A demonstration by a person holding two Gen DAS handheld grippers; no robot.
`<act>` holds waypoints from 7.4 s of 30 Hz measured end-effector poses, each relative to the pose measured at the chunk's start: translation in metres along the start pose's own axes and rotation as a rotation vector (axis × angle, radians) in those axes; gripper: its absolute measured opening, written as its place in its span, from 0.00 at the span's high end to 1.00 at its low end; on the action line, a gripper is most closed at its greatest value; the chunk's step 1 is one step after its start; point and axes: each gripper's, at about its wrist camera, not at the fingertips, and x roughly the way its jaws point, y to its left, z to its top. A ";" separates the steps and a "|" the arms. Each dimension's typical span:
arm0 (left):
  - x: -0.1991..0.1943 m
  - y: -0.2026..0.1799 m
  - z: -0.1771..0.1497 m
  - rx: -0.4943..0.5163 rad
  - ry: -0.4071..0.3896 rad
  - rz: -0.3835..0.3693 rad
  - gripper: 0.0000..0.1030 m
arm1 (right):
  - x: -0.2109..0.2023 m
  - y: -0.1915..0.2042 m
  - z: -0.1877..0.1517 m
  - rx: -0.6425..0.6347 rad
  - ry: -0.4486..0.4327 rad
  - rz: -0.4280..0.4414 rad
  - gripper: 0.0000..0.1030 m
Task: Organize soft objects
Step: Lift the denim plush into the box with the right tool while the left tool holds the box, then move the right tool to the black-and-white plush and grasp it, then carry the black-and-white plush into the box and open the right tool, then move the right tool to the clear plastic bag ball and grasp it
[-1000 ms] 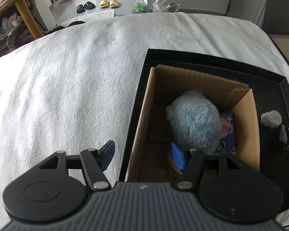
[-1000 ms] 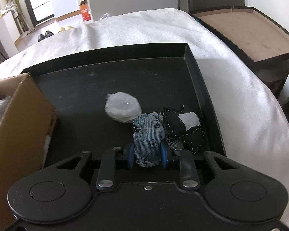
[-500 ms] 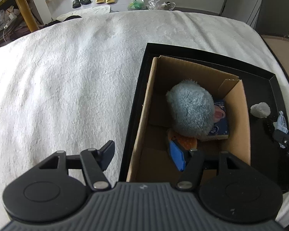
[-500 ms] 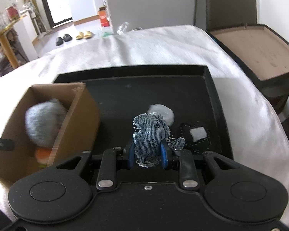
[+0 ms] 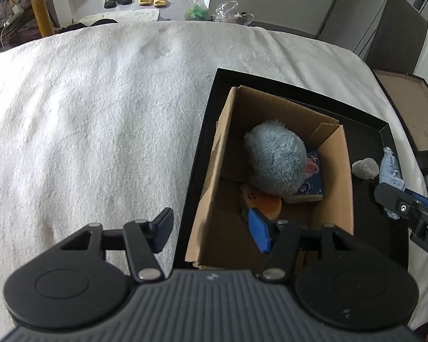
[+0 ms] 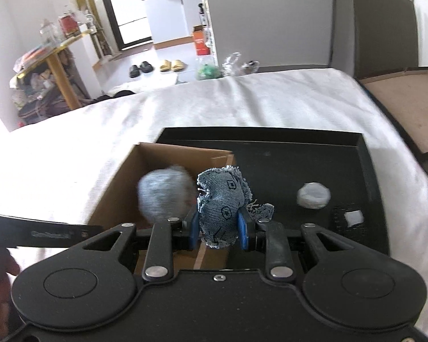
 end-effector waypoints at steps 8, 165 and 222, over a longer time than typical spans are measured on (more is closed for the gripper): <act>0.007 0.010 -0.008 -0.026 0.021 -0.061 0.63 | 0.003 0.028 0.003 -0.028 0.016 0.045 0.74; 0.022 0.013 -0.012 -0.001 0.047 -0.061 0.90 | 0.017 0.033 -0.015 -0.045 0.084 -0.028 0.53; 0.077 -0.041 0.042 0.093 0.064 0.201 0.46 | 0.127 -0.120 -0.015 0.111 0.002 -0.111 0.31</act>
